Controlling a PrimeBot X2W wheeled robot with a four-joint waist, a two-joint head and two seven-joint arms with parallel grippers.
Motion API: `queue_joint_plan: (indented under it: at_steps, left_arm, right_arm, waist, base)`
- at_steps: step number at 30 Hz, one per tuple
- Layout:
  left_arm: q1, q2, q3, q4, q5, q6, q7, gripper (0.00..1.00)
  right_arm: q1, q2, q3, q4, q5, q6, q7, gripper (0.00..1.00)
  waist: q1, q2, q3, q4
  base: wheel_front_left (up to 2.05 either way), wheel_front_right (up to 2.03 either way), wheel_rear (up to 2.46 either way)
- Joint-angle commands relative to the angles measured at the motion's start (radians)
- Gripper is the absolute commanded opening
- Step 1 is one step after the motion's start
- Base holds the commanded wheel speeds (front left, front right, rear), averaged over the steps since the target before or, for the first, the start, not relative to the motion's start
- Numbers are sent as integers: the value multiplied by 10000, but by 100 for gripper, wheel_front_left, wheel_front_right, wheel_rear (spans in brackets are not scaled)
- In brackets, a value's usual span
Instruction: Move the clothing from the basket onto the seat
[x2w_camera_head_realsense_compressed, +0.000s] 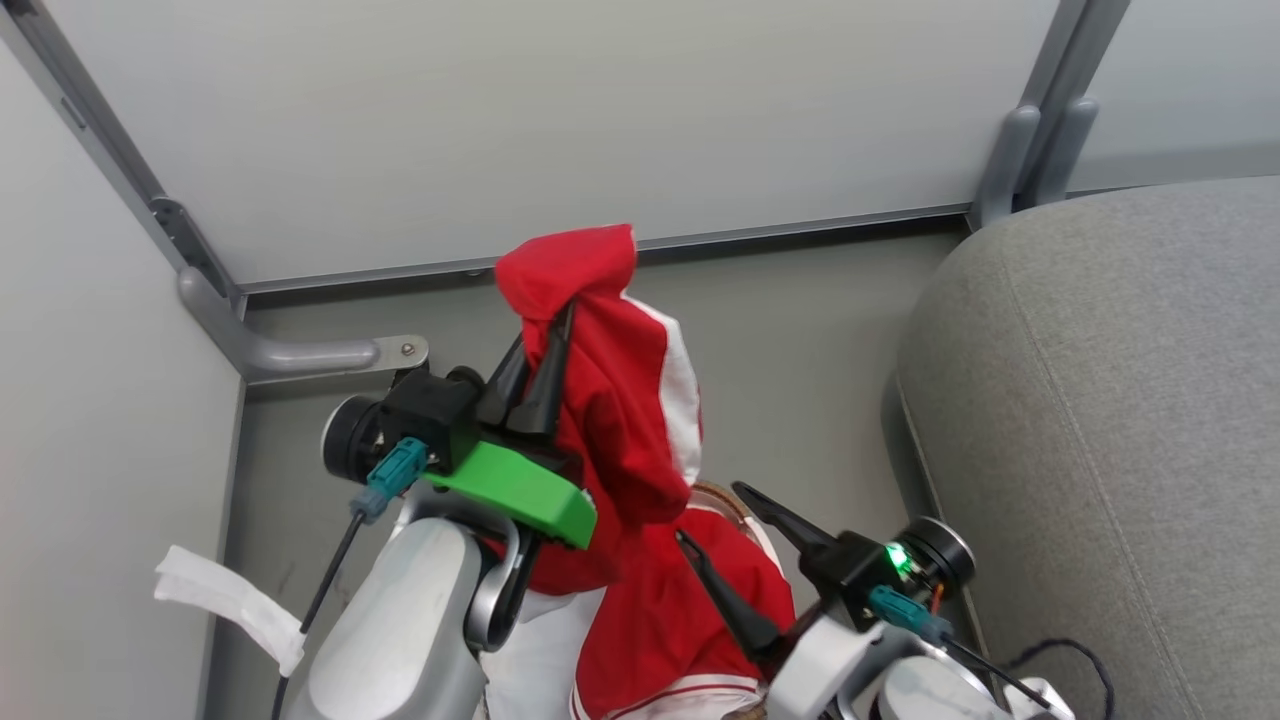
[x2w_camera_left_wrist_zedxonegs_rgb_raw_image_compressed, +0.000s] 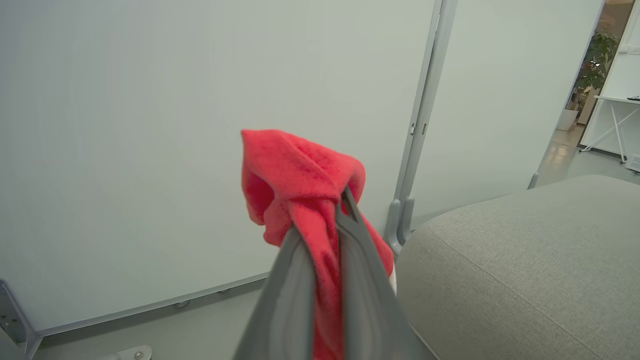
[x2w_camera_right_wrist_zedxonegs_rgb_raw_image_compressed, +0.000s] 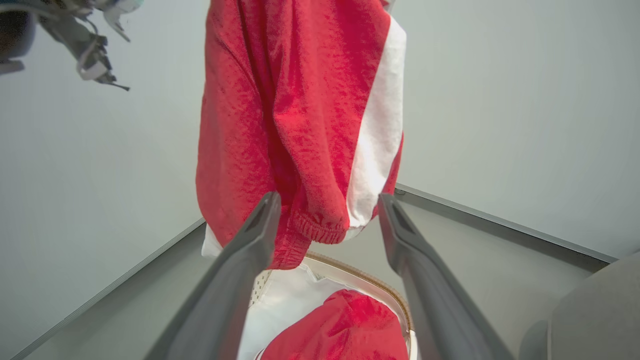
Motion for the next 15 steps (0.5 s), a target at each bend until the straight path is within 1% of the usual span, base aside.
queue_joint_plan:
  at_steps: [1, 3, 4, 7, 11, 12, 13, 14, 15]
  left_arm:
    - [-179, 21, -134, -85, -100, 34, -10, 0]
    - [-286, 16, -409, -162, -110, 28, -10, 0]
    - [-380, 21, -674, -202, -196, 57, -10, 0]
    - [-528, 19, -1034, -291, -333, 88, -10, 0]
    - [-703, 19, -1551, -390, -518, 137, -10, 0]
    - [-707, 20, -1665, -424, -631, 156, -10, 0]
    - [-746, 17, -1796, -441, -669, 177, -10, 0]
    - [-778, 16, -1903, -480, -784, 191, -10, 0]
    - [-792, 17, -1985, -495, -865, 212, -10, 0]
  right_arm:
    - [-370, -24, 235, 233, 10, -13, -20, 100]
    - [-773, 17, 451, 579, -46, -13, -20, 100]
    - [-1126, 73, 472, 978, -98, -14, -18, 100]
    - [-1640, 121, 584, 1471, -217, -14, -20, 100]
    - [-2091, 111, 948, 2114, 394, -14, -18, 100]
    - [-2203, 110, 998, 2364, 557, -14, -20, 91]
    - [-2336, 111, 1019, 2512, 714, -14, -19, 72]
    - [-2458, 120, 1106, 2683, 859, -14, -19, 30]
    - [-2492, 137, 1175, 2790, 1021, -14, -19, 0]
  waist:
    - [1, 0, 96, 199]
    - [1, 0, 137, 355]
    - [1, 0, 154, 529]
    - [1, 0, 194, 771]
    - [1, 0, 212, 1090]
    - [1, 0, 186, 1184]
    - [1, 0, 175, 1267]
    - [1, 0, 168, 1346]
    - [1, 0, 157, 1405]
  base:
    - [0, 0, 0]
    - [0, 0, 0]
    - [0, 0, 0]
    - [0, 0, 0]
    - [0, 0, 0]
    - [0, 0, 0]
    - [0, 0, 0]
    - [0, 0, 0]
    - [0, 0, 0]
